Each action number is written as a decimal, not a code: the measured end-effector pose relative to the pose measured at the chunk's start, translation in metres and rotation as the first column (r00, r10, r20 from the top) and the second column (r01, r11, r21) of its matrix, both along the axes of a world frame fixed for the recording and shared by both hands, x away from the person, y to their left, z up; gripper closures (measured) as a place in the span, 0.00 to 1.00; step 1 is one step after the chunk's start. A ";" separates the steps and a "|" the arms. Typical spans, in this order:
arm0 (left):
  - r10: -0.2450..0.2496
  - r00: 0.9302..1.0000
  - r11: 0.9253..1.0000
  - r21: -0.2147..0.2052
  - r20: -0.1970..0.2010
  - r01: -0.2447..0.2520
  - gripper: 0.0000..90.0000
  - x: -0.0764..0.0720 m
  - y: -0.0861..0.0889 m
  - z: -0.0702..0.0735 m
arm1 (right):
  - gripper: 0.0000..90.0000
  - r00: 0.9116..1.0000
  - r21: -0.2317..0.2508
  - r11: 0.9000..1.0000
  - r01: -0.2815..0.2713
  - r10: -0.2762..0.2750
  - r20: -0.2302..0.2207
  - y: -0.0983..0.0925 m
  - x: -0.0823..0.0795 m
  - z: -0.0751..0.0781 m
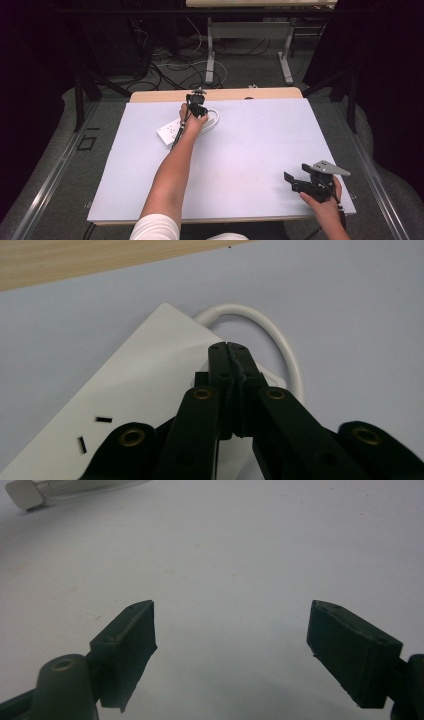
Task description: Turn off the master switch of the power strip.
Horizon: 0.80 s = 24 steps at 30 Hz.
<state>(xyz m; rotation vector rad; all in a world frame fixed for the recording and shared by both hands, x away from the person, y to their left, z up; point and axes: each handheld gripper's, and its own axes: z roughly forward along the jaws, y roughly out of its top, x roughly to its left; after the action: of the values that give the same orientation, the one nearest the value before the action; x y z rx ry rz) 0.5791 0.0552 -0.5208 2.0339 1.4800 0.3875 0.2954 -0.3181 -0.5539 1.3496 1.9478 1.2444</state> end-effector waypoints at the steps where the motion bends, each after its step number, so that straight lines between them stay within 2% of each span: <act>1: 0.005 1.000 1.000 0.000 0.003 -0.005 1.00 0.000 0.000 0.001 | 0.21 1.000 0.001 1.000 -0.001 0.001 -0.001 0.000 0.000 0.000; 4: 0.010 1.000 1.000 -0.025 -0.006 -0.010 1.00 0.000 0.002 0.004 | 0.21 1.000 -0.003 1.000 -0.002 0.002 -0.001 0.001 0.000 0.000; 9: 0.016 1.000 0.999 -0.034 -0.004 -0.016 1.00 -0.002 0.005 0.008 | 0.21 1.000 -0.004 1.000 -0.001 0.001 0.006 0.002 0.001 0.000; 11: 0.009 1.000 1.000 -0.023 0.002 -0.009 0.98 -0.001 0.007 0.010 | 0.21 1.000 -0.003 1.000 -0.003 0.003 0.011 0.002 0.002 0.000; 13: 0.019 1.000 0.999 -0.034 -0.002 -0.019 0.98 -0.002 0.008 0.010 | 0.21 1.000 -0.002 1.000 -0.002 0.002 0.010 0.002 0.002 0.000; 15: 0.005 1.000 1.000 -0.030 0.004 -0.005 0.97 -0.002 0.009 0.011 | 0.21 1.000 0.000 1.000 -0.001 0.001 0.010 0.003 0.001 0.001; 19: 0.014 1.000 1.000 -0.028 0.004 -0.014 0.93 -0.003 0.007 0.012 | 0.21 1.000 0.000 1.000 -0.001 0.001 0.010 0.002 0.001 0.001; 24: -0.003 1.000 1.000 -0.005 0.019 0.004 0.87 -0.004 0.005 0.011 | 0.21 1.000 -0.002 1.000 -0.006 0.006 0.008 0.002 0.001 0.001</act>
<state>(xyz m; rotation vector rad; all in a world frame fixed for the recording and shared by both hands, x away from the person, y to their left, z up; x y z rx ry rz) 0.5746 0.0605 -0.5093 2.0231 1.4644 0.4001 0.2964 -0.3160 -0.5530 1.3364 1.9485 1.2480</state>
